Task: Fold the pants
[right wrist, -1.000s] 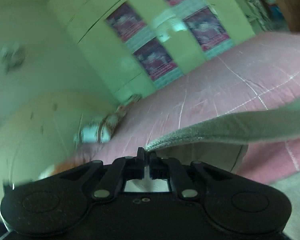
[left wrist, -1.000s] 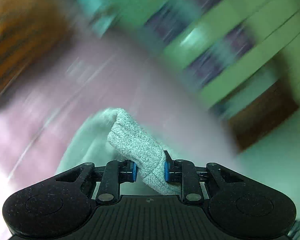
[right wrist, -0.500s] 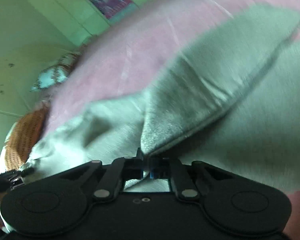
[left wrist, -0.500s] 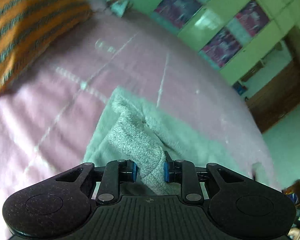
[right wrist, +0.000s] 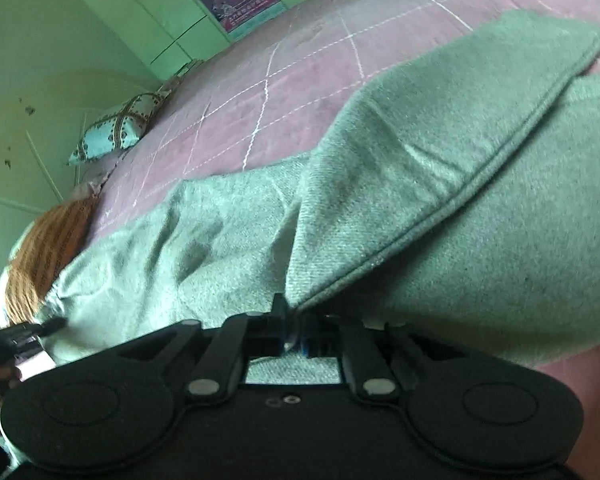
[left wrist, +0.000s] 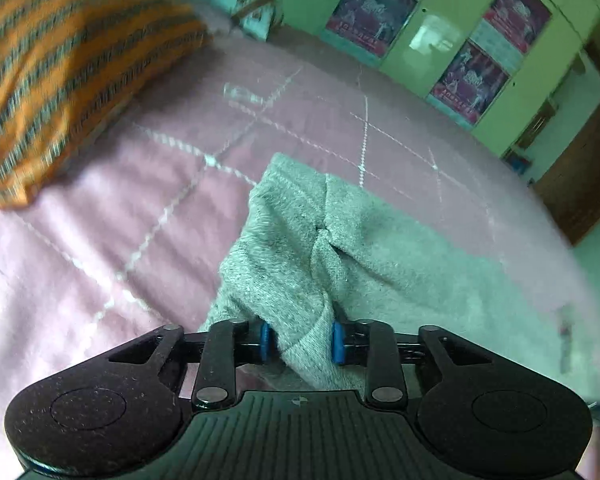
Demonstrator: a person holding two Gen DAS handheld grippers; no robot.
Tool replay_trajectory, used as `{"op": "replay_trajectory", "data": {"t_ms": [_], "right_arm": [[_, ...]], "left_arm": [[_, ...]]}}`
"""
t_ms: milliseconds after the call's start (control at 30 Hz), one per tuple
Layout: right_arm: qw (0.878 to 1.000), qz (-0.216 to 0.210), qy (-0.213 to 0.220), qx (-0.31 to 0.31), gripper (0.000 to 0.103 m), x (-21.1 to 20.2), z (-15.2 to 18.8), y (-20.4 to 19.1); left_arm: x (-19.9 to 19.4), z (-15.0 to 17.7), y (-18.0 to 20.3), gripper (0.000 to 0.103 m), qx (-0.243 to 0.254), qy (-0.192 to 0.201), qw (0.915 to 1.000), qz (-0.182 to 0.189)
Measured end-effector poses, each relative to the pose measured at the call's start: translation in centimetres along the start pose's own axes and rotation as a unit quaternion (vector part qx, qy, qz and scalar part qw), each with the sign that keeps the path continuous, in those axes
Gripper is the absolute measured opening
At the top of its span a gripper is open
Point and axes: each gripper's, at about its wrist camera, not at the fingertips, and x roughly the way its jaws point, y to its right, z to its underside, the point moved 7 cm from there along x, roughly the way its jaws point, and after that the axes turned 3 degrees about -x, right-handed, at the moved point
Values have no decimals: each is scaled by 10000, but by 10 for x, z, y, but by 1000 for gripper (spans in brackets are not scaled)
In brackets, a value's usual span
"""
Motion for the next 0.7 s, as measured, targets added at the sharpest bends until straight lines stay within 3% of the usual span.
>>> {"op": "replay_trajectory", "data": {"t_ms": [67, 133, 200, 333, 533, 633, 700], "right_arm": [[9999, 48, 51, -96, 8, -8, 2, -3], [9998, 97, 164, -41, 15, -23, -7, -6], [9994, 68, 339, 74, 16, -41, -9, 1], [9962, 151, 816, 258, 14, -76, -17, 26], [9880, 341, 1075, 1058, 15, -81, -43, 83], [9847, 356, 1087, 1311, 17, -71, -56, 106], [9819, 415, 1115, 1473, 18, -62, -66, 121]], "left_arm": [[-10, 3, 8, 37, 225, 195, 9990, -334], [-27, 5, 13, 41, 125, 326, 9979, -537], [-47, 10, 12, 49, -50, 476, 9956, -811], [-78, 32, 34, 52, -154, 695, 9929, -955], [-50, 71, 104, 71, 92, 669, 9918, -1082], [-38, 86, 131, 85, 369, 751, 9865, -1409], [-27, 100, 141, 94, 613, 487, 9824, -1694]]}}
